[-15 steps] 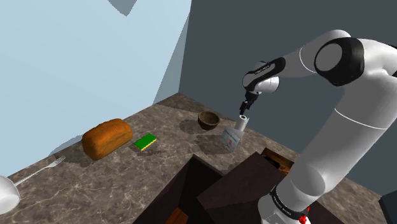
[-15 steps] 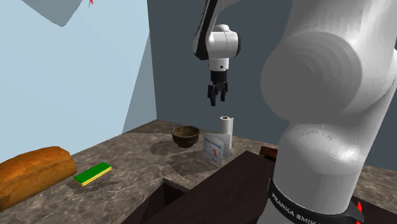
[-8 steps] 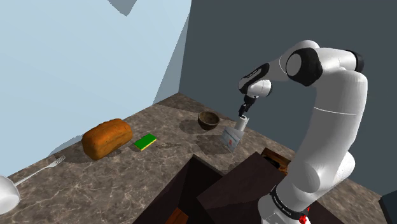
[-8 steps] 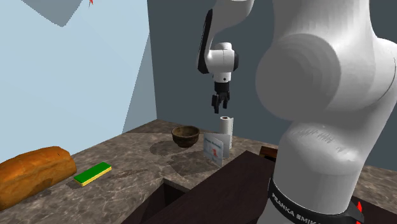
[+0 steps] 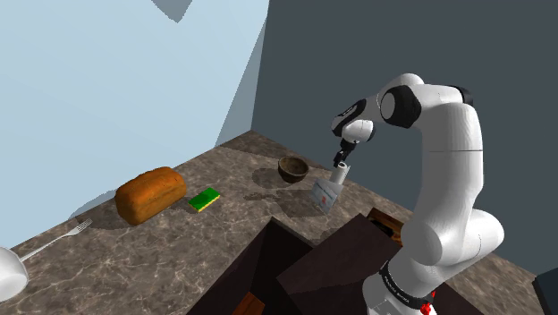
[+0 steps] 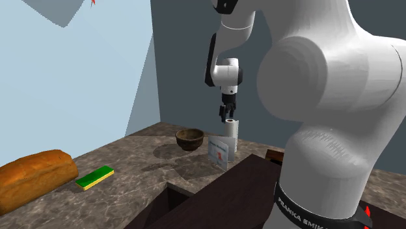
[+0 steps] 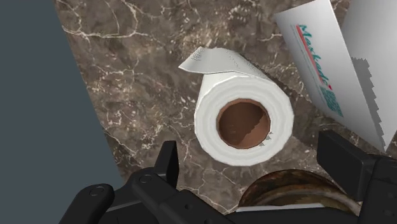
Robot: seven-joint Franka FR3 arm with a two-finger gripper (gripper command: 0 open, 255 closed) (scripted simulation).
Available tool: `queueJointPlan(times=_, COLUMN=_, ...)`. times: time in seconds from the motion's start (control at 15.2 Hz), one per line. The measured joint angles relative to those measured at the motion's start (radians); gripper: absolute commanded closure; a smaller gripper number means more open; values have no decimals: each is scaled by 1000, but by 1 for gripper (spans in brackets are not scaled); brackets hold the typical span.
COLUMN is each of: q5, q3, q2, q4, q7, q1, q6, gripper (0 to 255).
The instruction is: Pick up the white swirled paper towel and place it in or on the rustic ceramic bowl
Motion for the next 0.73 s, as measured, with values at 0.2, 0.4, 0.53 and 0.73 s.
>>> queueJointPlan(times=0.2, q5=11, q3=11, q2=32, q4=13, q7=-7, q1=-9, q6=20, gripper=0)
queueJointPlan(times=0.4, q5=20, q3=20, q2=60, q4=23, q7=-13, q1=-17, q6=37, gripper=0)
queueJointPlan(times=0.53, q5=21, q3=21, q2=64, q4=24, q7=-14, q1=-19, q6=40, gripper=0)
queueJointPlan(times=0.73, q5=21, q3=21, q2=65, q4=25, q7=-15, q1=-19, q6=40, gripper=0)
